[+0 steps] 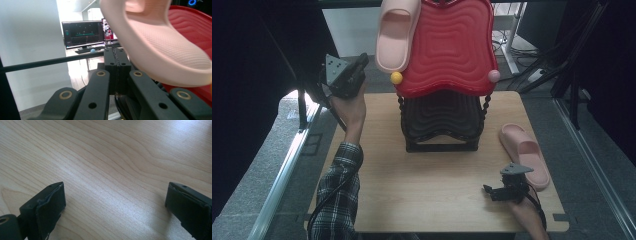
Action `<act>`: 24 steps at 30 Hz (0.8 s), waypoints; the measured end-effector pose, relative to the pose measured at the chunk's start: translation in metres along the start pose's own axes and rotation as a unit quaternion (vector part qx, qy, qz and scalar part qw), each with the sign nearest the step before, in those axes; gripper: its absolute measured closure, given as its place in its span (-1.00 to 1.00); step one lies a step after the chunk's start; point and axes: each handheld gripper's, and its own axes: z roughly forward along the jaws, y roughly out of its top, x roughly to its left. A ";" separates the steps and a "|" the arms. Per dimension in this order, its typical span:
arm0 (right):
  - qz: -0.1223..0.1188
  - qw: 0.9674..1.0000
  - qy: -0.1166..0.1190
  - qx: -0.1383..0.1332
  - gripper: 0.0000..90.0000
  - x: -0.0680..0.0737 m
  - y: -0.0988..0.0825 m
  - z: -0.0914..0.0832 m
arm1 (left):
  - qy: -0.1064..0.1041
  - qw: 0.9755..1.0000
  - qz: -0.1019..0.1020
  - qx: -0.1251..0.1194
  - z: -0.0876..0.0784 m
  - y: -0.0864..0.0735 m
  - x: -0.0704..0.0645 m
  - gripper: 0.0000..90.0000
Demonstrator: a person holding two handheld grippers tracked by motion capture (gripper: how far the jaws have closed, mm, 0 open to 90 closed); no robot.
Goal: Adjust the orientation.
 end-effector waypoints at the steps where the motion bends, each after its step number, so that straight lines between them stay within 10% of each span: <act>1: 0.000 1.000 0.000 0.000 -0.93 0.000 0.000 0.000 | -0.003 1.000 0.003 0.001 0.000 0.001 -0.002 0.99; 24: 0.000 1.000 0.000 0.000 -0.93 0.000 0.000 0.000 | -0.042 0.999 0.014 0.000 0.026 0.008 -0.026 0.99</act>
